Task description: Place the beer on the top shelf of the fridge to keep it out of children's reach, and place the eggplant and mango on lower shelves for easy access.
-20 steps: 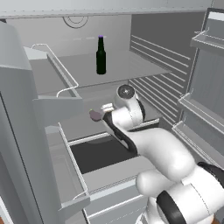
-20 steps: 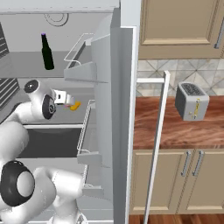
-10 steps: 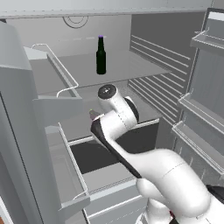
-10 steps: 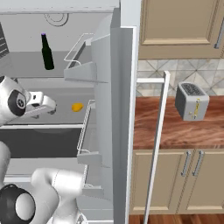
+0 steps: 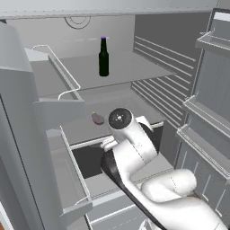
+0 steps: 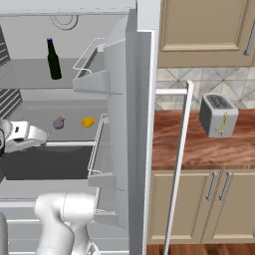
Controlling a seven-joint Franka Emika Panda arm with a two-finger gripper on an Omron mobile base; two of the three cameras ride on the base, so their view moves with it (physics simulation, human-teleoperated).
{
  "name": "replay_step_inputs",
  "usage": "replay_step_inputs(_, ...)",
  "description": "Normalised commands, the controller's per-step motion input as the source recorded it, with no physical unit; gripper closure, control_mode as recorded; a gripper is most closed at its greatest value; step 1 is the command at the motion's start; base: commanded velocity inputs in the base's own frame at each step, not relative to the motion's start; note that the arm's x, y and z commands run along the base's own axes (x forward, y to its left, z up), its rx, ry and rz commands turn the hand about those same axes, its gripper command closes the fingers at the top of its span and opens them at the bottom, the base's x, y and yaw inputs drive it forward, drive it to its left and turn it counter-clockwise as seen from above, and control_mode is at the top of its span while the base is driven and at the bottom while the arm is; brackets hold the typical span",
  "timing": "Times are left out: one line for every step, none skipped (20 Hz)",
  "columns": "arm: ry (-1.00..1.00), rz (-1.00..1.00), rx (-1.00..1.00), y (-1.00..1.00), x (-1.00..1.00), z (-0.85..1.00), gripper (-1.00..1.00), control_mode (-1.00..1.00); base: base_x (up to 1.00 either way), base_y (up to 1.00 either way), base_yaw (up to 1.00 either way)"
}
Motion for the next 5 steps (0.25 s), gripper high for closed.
replay_step_inputs(0.00,0.05,0.00,0.00,-1.00,0.38,-1.00,-1.00,0.00,0.00,0.00)
replay_step_inputs(-0.01,0.05,0.02,-0.01,-1.00,0.48,-1.00,-1.00,0.00,0.00,0.00)
replay_step_inputs(-0.05,0.04,0.03,-0.02,-1.00,0.60,-1.00,-1.00,0.00,0.00,0.00)
replay_step_inputs(-0.08,0.04,0.07,-0.13,-1.00,0.75,-1.00,-1.00,0.00,0.00,0.00)
replay_step_inputs(-0.12,0.04,0.08,-0.12,-1.00,0.84,-1.00,-1.00,0.00,0.00,0.00)
